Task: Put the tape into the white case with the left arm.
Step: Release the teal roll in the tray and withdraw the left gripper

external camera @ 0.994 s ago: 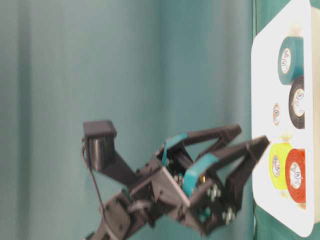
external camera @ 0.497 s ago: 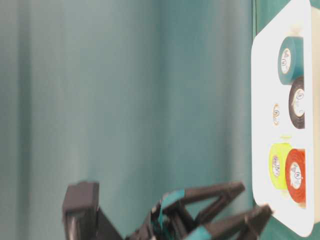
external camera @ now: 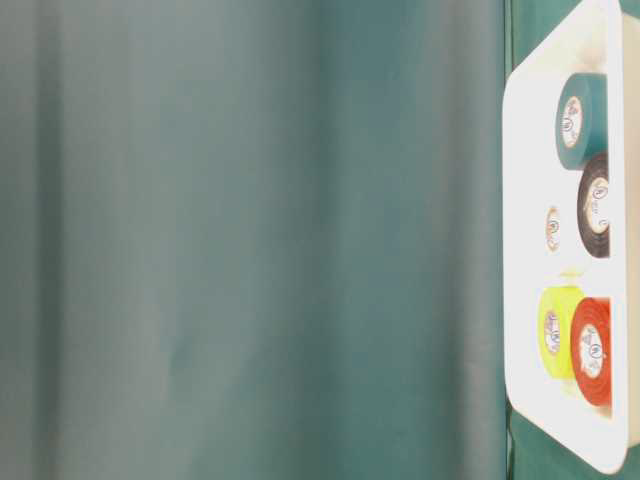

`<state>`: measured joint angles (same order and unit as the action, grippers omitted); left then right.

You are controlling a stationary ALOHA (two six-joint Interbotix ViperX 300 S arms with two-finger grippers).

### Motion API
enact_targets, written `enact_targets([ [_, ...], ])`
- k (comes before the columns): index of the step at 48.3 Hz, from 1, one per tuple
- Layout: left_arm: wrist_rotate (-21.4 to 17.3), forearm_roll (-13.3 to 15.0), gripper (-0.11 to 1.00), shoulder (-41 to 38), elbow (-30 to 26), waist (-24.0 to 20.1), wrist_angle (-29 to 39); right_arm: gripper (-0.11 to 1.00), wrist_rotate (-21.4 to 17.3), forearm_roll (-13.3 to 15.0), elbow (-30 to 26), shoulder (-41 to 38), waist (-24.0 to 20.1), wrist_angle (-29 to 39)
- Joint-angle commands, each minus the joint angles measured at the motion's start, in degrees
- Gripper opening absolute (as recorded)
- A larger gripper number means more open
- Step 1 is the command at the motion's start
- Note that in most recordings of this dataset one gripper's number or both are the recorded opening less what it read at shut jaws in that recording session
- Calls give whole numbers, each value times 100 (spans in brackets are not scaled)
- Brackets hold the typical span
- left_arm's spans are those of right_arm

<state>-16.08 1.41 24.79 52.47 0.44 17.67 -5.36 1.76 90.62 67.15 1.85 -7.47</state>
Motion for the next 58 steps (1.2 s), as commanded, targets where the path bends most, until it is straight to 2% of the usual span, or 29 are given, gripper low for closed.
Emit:
enact_targets([
  [1,18,9,85,237,44,53,-97,-9,-9,9,-62,-35,0,-62],
  [11,18,9,83,396,211,158,-290,-9,-9,9,-62,-35,9,-62],
  [46,18,9,84,334,176,167,-334,-9,-9,9,-62,-26,9,-62],
  [58,18,18,84,-26,9,360,-554,-9,-9,9,-62,-35,9,-62],
])
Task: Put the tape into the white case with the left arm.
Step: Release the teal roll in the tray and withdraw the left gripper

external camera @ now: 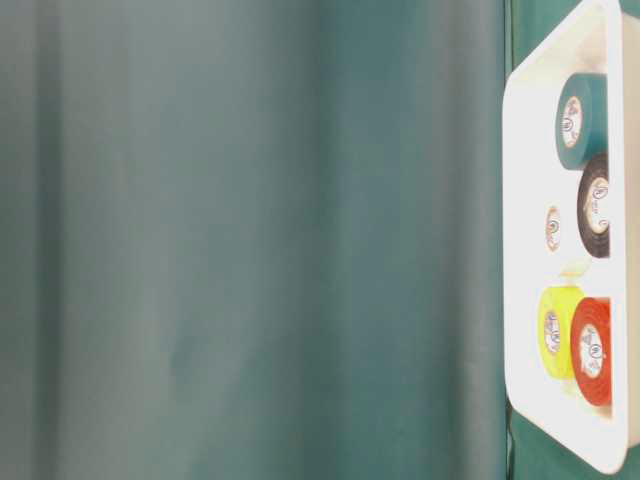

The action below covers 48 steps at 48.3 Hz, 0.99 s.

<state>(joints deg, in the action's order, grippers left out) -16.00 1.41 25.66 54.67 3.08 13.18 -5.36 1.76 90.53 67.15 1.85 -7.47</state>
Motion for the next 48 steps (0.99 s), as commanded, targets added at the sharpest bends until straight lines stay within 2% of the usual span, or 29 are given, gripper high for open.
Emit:
enact_targets([
  [1,9,18,84,-167,-237,123,-105,-9,-9,9,-53,-35,0,-62],
  [27,9,9,83,-1547,-1354,519,-105,-9,-9,9,-62,-35,0,-62],
  [48,0,18,83,-2733,-2531,562,-70,-9,-9,9,-53,-26,0,-62],
])
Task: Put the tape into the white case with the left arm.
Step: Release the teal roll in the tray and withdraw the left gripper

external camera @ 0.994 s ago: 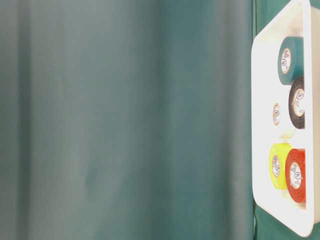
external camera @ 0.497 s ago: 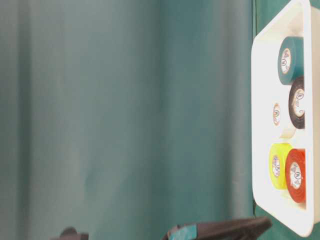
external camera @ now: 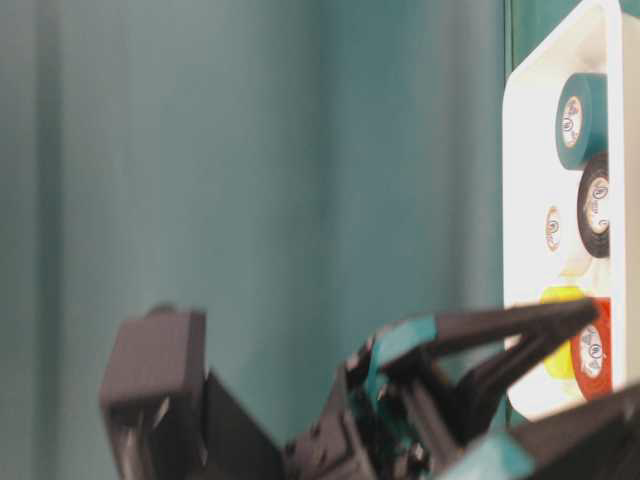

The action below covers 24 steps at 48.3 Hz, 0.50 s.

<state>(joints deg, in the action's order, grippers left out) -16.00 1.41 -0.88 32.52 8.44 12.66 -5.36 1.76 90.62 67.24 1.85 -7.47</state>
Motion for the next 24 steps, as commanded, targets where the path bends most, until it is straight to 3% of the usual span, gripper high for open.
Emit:
enact_targets([
  [1,0,18,83,-132,-369,18,-9,-9,-9,9,-62,-44,0,-62],
  [24,0,9,83,-1195,-1512,-53,246,-9,-9,9,-62,-44,0,-62],
])
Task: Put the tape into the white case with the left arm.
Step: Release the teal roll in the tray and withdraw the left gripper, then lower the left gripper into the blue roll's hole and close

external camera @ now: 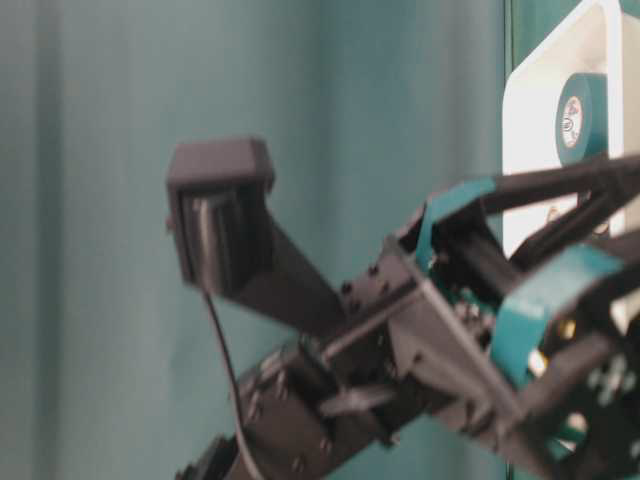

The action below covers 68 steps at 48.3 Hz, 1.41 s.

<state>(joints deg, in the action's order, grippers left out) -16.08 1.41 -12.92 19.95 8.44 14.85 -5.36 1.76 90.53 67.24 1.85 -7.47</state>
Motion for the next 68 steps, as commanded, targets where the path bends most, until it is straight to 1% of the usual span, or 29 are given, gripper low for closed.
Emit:
enact_targets([
  [1,9,9,83,-35,-290,-70,44,-9,-9,9,-53,-35,0,-62],
  [13,9,9,83,-369,-624,-272,501,-9,-9,9,-53,-35,0,-62],
  [30,9,0,83,-694,-879,-422,853,-9,-9,9,-35,-35,0,-97],
  [56,9,0,83,-896,-861,-677,879,-9,-9,9,-35,-35,9,-105],
  [68,9,0,83,-923,-844,-677,879,-9,-9,9,-35,-35,0,-105],
])
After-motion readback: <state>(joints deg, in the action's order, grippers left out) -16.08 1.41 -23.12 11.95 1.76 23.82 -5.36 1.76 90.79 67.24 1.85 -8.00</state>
